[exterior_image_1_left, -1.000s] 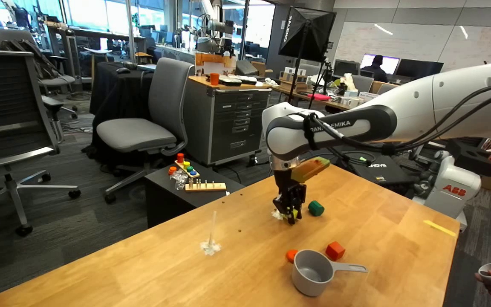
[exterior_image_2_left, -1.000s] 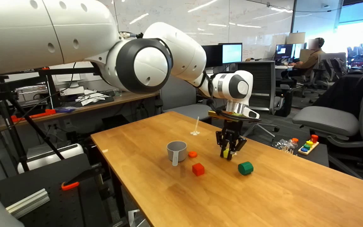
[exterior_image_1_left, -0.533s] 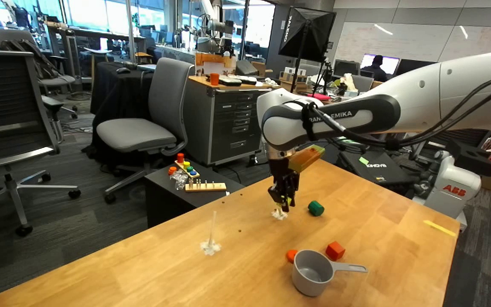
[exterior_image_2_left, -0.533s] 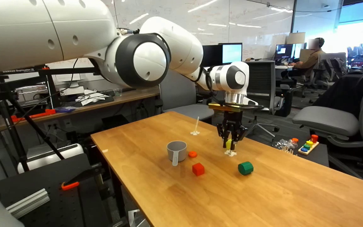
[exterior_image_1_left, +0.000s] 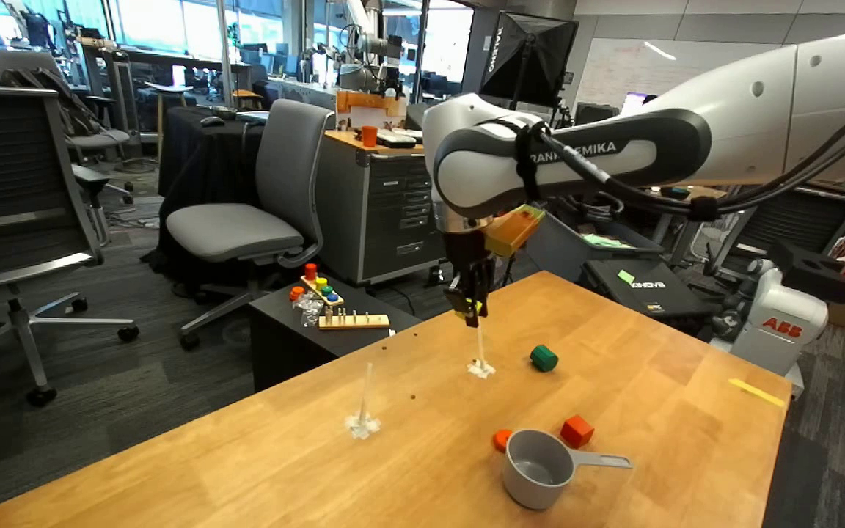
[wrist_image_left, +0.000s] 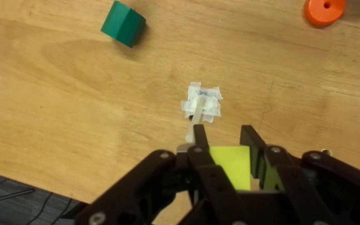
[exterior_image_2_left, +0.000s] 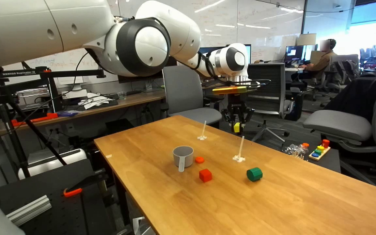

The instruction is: Put the three blocks in the gray cup

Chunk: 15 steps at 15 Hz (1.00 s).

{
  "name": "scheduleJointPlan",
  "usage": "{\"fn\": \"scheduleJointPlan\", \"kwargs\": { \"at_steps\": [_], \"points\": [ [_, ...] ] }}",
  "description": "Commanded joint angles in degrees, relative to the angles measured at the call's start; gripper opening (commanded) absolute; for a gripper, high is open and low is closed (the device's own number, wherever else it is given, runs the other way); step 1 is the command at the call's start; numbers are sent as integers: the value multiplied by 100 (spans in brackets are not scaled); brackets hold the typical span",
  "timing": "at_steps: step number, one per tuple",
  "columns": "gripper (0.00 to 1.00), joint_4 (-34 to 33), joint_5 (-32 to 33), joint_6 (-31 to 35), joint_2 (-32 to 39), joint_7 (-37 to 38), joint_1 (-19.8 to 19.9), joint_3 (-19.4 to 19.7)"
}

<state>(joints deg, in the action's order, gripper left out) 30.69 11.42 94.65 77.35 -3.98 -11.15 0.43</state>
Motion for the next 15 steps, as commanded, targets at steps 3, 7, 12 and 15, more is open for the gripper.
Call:
{"fn": "scheduleJointPlan", "kwargs": {
  "at_steps": [3,7,12,15],
  "points": [
    [10,364,161,-20,-553,-596,-171,-32],
    [8,543,153,-114,-818,-970,-210,-31],
    [8,1022,135,-135,-1255,-1640,-158,-67],
    [8,1443,-17,34,-1657,-1572,-52,-107]
  ]
}}
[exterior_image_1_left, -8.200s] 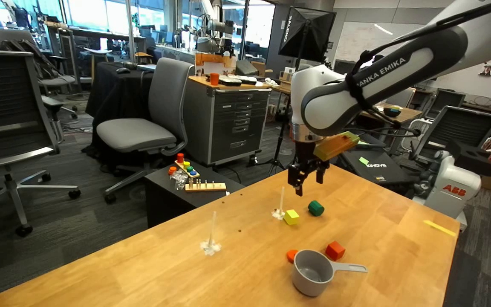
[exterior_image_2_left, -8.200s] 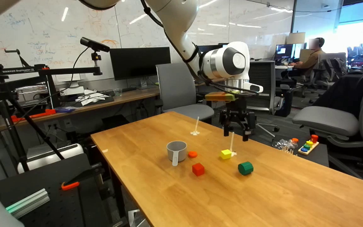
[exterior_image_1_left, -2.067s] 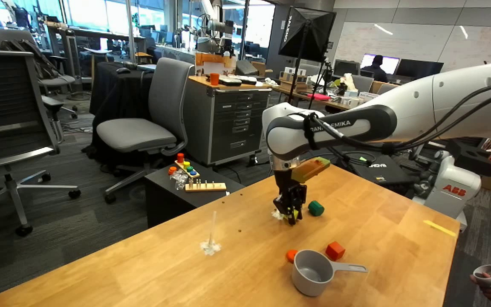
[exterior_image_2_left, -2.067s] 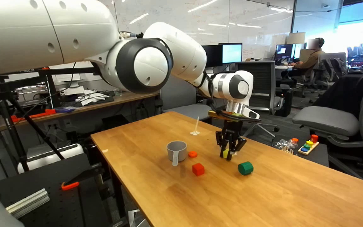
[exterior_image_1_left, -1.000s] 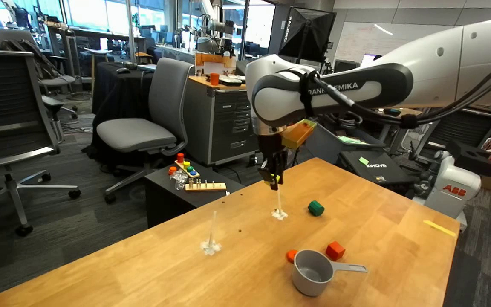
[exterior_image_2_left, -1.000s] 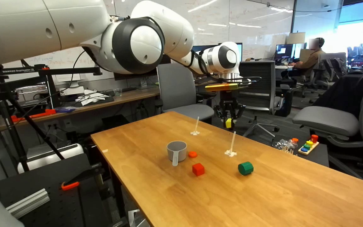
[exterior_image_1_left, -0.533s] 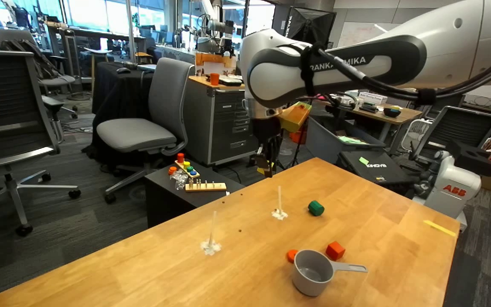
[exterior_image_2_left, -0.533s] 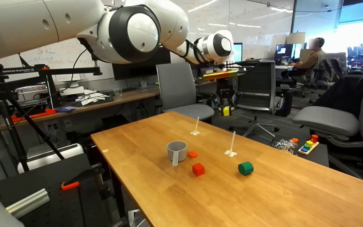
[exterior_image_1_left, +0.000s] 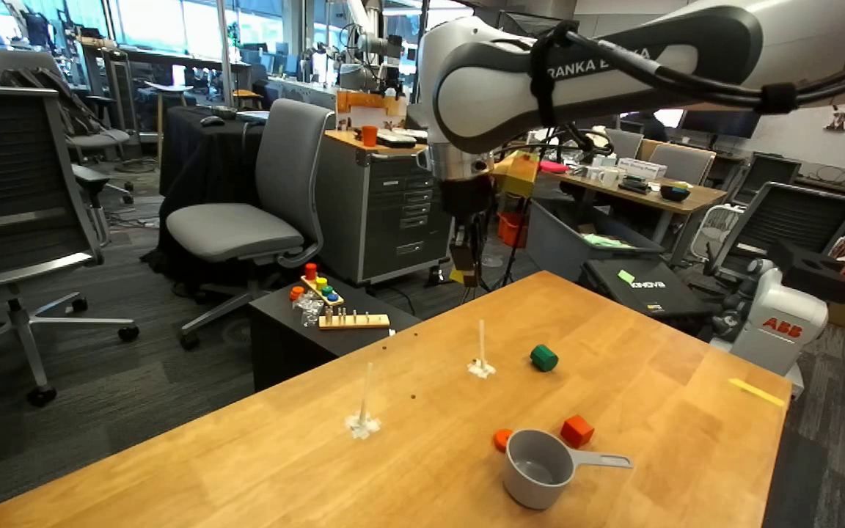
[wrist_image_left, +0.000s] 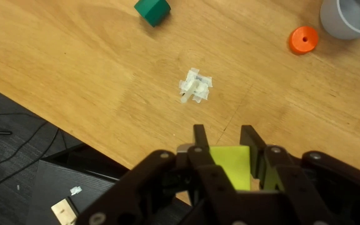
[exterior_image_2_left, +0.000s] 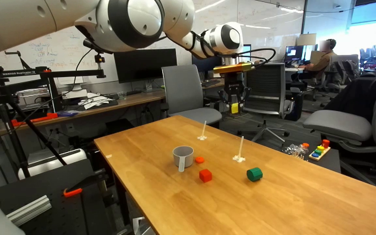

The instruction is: Put the three blocks in the gray cup

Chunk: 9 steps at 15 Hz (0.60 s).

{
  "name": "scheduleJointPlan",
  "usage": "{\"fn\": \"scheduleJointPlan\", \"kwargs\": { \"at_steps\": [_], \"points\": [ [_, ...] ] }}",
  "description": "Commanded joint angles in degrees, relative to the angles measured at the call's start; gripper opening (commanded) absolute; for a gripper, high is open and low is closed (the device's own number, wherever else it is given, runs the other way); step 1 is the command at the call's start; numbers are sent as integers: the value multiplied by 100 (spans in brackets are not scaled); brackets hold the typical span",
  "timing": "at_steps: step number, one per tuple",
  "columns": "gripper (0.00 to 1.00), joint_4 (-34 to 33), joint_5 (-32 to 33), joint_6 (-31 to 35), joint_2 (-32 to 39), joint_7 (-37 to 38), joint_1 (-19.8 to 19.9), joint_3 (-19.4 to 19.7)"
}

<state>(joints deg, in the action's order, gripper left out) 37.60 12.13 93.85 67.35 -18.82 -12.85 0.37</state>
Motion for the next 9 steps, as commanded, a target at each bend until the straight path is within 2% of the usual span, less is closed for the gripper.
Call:
{"fn": "scheduleJointPlan", "kwargs": {
  "at_steps": [1,5,9],
  "points": [
    [8,908,-127,163,-812,-75,161,-124],
    [8,1704,-234,169,-1550,-340,331,-238],
    [8,2622,-36,200,-2221,-789,355,-185]
  ]
}}
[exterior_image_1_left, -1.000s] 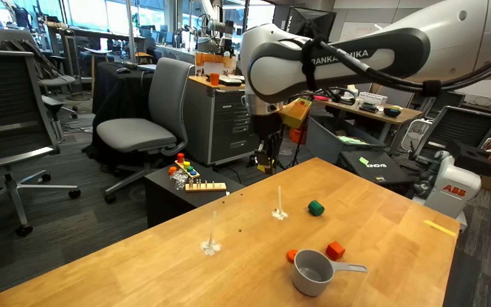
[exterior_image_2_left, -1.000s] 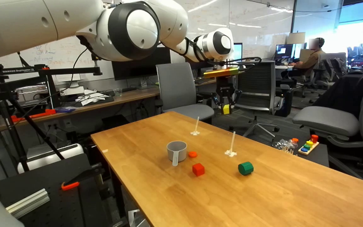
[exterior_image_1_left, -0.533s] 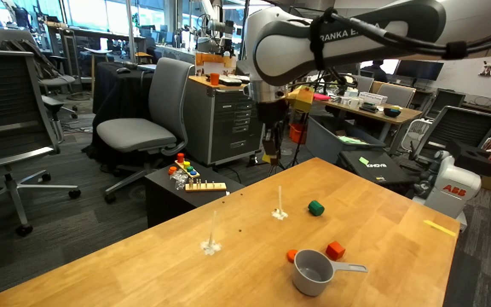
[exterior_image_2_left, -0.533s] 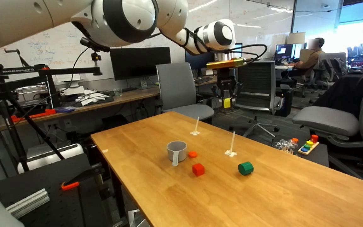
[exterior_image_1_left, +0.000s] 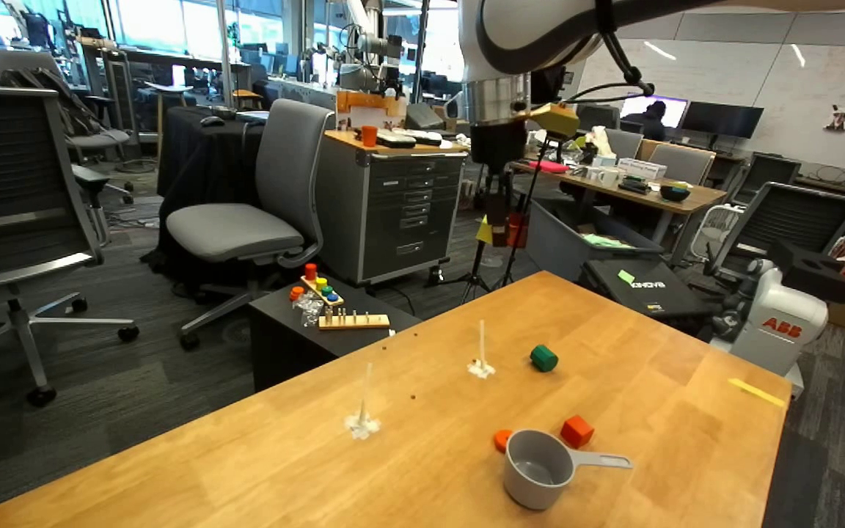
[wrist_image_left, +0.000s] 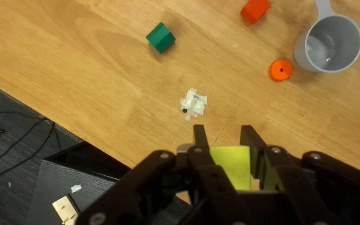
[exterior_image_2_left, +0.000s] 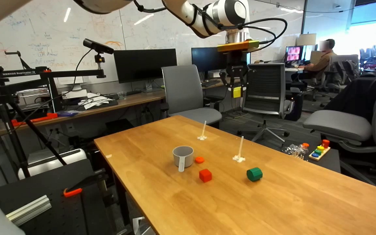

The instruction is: Put the three blocks in the gray cup

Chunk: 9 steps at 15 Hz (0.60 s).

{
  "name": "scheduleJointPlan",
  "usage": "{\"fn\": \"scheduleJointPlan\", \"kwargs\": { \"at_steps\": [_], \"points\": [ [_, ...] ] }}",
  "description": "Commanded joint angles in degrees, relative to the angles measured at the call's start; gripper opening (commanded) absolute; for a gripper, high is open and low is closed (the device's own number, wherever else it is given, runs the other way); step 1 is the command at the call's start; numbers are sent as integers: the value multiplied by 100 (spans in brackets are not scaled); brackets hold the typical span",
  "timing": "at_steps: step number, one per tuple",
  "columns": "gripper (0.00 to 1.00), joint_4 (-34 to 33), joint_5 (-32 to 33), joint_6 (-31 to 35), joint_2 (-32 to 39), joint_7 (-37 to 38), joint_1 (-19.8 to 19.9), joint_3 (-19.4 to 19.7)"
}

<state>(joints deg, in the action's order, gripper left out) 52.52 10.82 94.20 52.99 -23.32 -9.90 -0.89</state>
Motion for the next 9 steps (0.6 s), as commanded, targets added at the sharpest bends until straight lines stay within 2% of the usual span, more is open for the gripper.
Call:
{"fn": "scheduleJointPlan", "kwargs": {
  "at_steps": [1,4,5,9],
  "points": [
    [8,1367,140,165,-926,-411,44,-45],
    [8,2095,154,104,-1361,-760,45,-94],
    [8,2312,238,-171,-1492,-930,152,-287],
    [8,3372,532,-863,-1988,-1151,125,-408]
  ]
}}
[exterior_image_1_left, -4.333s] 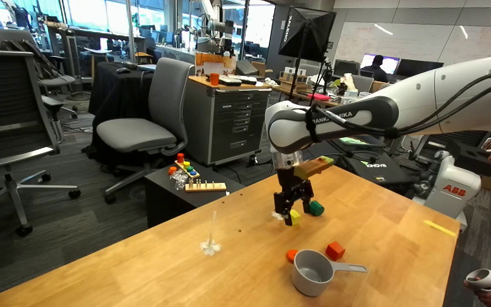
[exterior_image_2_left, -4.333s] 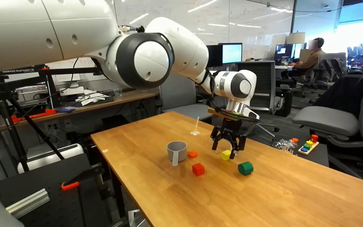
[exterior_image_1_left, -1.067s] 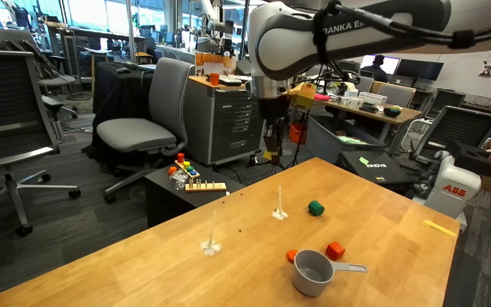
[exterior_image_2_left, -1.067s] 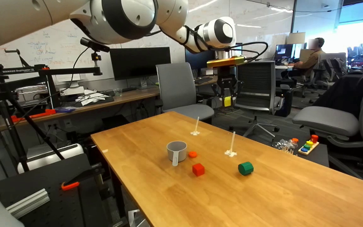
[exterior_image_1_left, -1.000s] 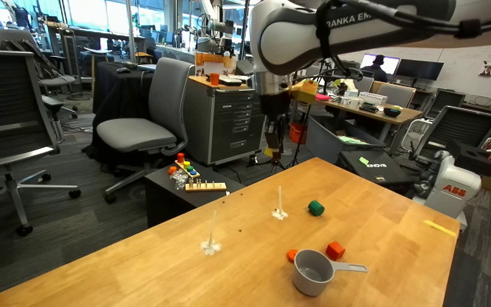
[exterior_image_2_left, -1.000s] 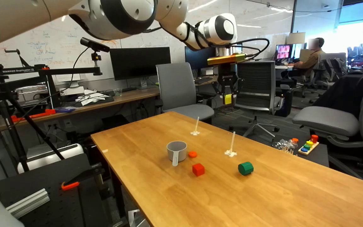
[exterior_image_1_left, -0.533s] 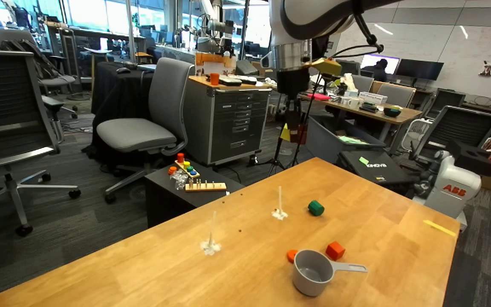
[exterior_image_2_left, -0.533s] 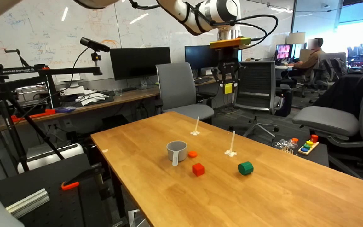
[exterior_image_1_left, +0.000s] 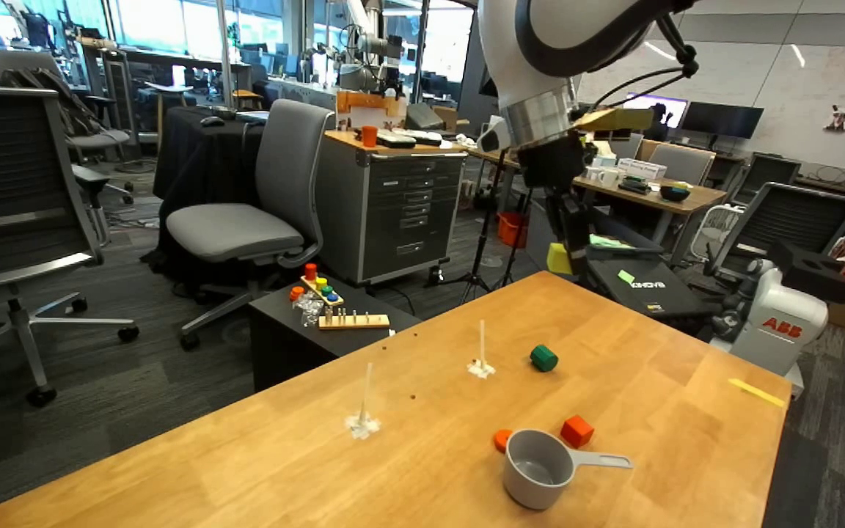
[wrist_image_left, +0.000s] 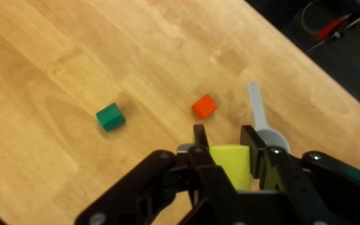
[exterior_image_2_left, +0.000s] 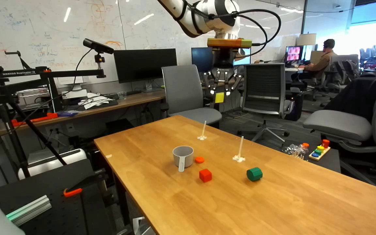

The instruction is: Put the three blocks in the gray cup

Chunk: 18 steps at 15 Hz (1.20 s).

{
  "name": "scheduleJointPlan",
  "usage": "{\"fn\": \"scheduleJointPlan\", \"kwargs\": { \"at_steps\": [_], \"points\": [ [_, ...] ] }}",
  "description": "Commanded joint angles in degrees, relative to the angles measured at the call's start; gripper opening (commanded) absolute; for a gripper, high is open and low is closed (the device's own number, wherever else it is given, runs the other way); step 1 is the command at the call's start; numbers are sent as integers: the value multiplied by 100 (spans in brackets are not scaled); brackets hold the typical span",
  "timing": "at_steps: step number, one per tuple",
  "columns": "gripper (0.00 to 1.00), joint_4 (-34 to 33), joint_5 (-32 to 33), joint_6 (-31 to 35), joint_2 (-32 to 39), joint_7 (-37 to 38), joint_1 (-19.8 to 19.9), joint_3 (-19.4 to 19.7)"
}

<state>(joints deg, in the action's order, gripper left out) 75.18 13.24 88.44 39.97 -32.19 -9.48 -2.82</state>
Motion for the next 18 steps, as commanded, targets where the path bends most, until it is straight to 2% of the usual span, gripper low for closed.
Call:
{"fn": "scheduleJointPlan", "kwargs": {
  "at_steps": [1,2,4,8,13,18],
  "points": [
    [8,1378,377,-406,-809,-354,78,-264],
    [8,1670,476,-431,-929,-400,76,-316],
    [8,2247,595,-3,-1146,-346,101,-420],
    [8,3356,725,1267,-1417,74,113,-487],
    [8,3853,890,2056,-1332,387,48,-493],
    [8,3843,1147,2490,-1135,611,-117,-550]
  ]
}}
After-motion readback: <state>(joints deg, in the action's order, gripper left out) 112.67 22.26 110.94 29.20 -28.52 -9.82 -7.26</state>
